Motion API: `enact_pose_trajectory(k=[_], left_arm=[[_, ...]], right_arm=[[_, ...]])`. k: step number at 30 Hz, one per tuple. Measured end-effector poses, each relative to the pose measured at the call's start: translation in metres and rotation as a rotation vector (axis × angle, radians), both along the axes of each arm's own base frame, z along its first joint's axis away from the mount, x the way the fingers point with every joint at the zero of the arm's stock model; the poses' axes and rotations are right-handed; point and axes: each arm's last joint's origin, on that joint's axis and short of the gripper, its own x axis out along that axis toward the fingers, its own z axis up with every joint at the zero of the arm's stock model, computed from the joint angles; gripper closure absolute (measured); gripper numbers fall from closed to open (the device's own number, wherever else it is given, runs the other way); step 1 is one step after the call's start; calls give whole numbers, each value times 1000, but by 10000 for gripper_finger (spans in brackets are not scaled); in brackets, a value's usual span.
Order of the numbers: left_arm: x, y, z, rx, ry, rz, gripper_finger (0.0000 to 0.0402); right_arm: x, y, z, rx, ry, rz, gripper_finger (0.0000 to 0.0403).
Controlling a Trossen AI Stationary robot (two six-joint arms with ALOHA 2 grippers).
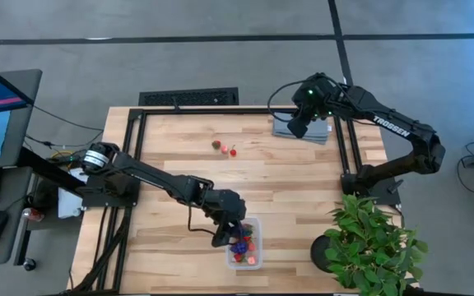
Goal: Pick and placing Produce into tupperware
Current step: Put the violet eggplant into the transparent bin
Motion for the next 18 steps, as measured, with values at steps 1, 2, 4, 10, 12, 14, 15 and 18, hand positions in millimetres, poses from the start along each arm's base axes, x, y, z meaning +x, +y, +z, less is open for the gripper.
enact_pose_trajectory(k=[1, 2, 4, 10, 12, 14, 15, 18], left_arm=[[2, -1, -1, -10, -7, -8, 248], [5, -2, -2, -23, -28, -15, 248], [5, -2, -6, -27, -1, -24, 248], [9, -1, -12, -58, 6, -30, 248], [12, 0, -14, -67, 6, -25, 248], [11, 1, -17, -72, 24, -22, 248], [12, 1, -16, -74, 18, -21, 248], [12, 2, -16, -66, 16, -9, 242]], right_arm=[[0, 1, 0, 1, 1, 3, 280], [0, 1, 0, 2, 4, 5, 280], [0, 1, 0, 3, 4, 6, 280], [0, 1, 0, 2, 8, 9, 280], [0, 1, 0, 0, 9, 11, 280], [0, 1, 0, 0, 9, 12, 280], [0, 1, 0, 0, 10, 12, 280], [0, 1, 0, -3, 12, 18, 280]])
